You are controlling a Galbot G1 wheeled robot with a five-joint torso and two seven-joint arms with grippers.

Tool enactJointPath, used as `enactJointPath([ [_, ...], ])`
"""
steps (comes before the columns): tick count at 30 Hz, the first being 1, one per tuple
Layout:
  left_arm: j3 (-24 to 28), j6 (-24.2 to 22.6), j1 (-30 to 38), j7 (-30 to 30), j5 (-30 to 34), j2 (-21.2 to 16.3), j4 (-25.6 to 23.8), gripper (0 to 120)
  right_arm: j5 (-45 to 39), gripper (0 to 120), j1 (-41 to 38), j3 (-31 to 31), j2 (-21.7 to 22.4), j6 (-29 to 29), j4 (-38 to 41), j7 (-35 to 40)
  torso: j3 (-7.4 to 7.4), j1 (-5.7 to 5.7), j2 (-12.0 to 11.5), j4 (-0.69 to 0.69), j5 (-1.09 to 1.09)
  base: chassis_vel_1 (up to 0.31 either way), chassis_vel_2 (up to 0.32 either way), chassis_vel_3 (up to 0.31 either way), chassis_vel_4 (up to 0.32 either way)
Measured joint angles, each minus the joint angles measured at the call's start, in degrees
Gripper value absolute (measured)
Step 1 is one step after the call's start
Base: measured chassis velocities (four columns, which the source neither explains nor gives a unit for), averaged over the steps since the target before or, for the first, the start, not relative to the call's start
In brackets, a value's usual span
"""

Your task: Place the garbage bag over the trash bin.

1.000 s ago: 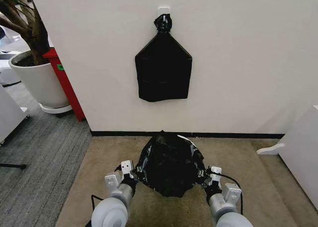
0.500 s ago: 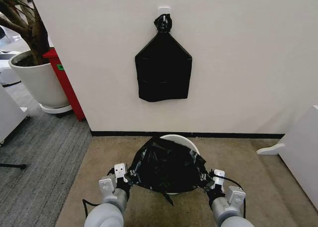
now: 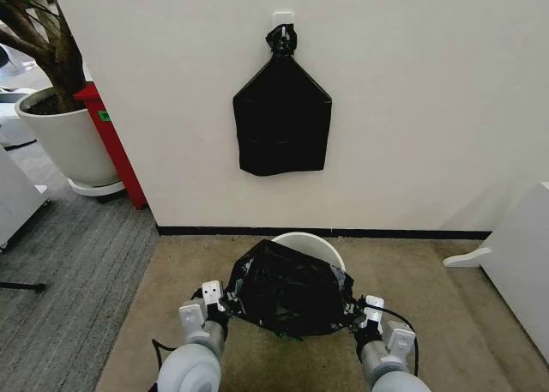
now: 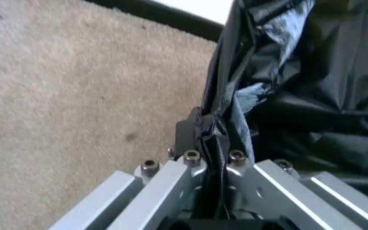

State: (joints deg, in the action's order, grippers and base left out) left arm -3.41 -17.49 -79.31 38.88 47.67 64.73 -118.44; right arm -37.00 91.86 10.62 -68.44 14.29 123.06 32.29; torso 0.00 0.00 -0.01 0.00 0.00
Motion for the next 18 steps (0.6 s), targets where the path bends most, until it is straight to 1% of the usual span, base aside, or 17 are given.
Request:
enactJointPath([
  [1, 0.0, 0.0, 0.0, 0.0, 0.0, 0.0, 0.0, 0, 0.0, 0, 0.0, 0.0, 0.0, 0.0, 0.0, 0.0, 0.0, 0.0, 0.0, 0.0, 0.0, 0.0, 0.0, 0.0, 0.0],
  [8, 0.36, 1.7, 2.77, -2.28, -0.88, 2.15, 5.13, 0, 0.69, 0, -1.73, 0.04, -0.57, -0.81, -2.47, -0.62, 0.0, 0.0, 0.0, 0.0, 0.0, 0.0, 0.0, 0.0, 0.0],
  [9, 0.36, 1.7, 2.77, -2.28, -0.88, 2.15, 5.13, 0, 0.69, 0, -1.73, 0.04, -0.57, -0.81, -2.47, -0.62, 0.0, 0.0, 0.0, 0.0, 0.0, 0.0, 0.0, 0.0, 0.0],
  [14, 0.86, 2.88, 5.02, -3.72, -1.89, 2.89, 8.61, 0, 0.8, 0, -2.99, 0.35, -0.84, -1.11, -4.05, -0.99, 0.0, 0.0, 0.0, 0.0, 0.0, 0.0, 0.0, 0.0, 0.0],
  [18, 0.94, 3.02, 5.36, -3.97, -1.99, 2.94, 9.19, 0, 0.83, 0, -3.12, 0.39, -0.94, -1.15, -4.32, -1.11, 0.0, 0.0, 0.0, 0.0, 0.0, 0.0, 0.0, 0.0, 0.0],
])
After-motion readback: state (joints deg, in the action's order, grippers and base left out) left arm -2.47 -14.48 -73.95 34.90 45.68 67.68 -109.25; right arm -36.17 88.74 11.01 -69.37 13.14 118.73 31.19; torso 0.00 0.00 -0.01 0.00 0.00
